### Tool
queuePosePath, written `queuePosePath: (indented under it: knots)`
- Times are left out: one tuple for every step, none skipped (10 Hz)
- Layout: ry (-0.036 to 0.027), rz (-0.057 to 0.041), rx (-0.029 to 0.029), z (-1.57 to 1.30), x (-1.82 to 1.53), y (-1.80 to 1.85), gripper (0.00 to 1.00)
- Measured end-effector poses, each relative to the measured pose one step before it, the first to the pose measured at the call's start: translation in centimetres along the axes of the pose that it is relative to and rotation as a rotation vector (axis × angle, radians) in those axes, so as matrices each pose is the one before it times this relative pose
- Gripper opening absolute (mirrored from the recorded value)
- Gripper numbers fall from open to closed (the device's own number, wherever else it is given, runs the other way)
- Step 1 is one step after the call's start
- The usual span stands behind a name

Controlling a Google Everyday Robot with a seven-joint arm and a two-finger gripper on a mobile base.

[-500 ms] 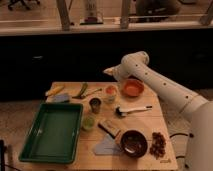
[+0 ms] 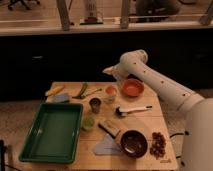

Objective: Place apple in paper cup

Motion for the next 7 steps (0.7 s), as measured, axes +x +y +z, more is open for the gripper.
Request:
queuePosePath:
  knots:
    - [-0.00012, 0.00013, -0.00124, -0.003, 0.038, 0.031, 0.80]
    - [-0.00028, -0.00035, -0.00016, -0.004, -0.015, 0.002, 0.80]
    - [-0.00010, 0.00054, -0.00044, -0.012, 0.019, 0.078, 0.80]
    - [-0.00001, 0.00064, -0.00039, -0.019, 0.030, 0.084, 0.80]
    - [-0.00002, 0.00062, -0.00011, -0.031, 0.028, 0.066, 0.80]
    - [0.00002, 0.00076, -0.00049, -0.024, 0.036, 0.096, 0.80]
    - [0.00005, 0.00019, -0.00008, -0.005, 0.006, 0.014, 0.80]
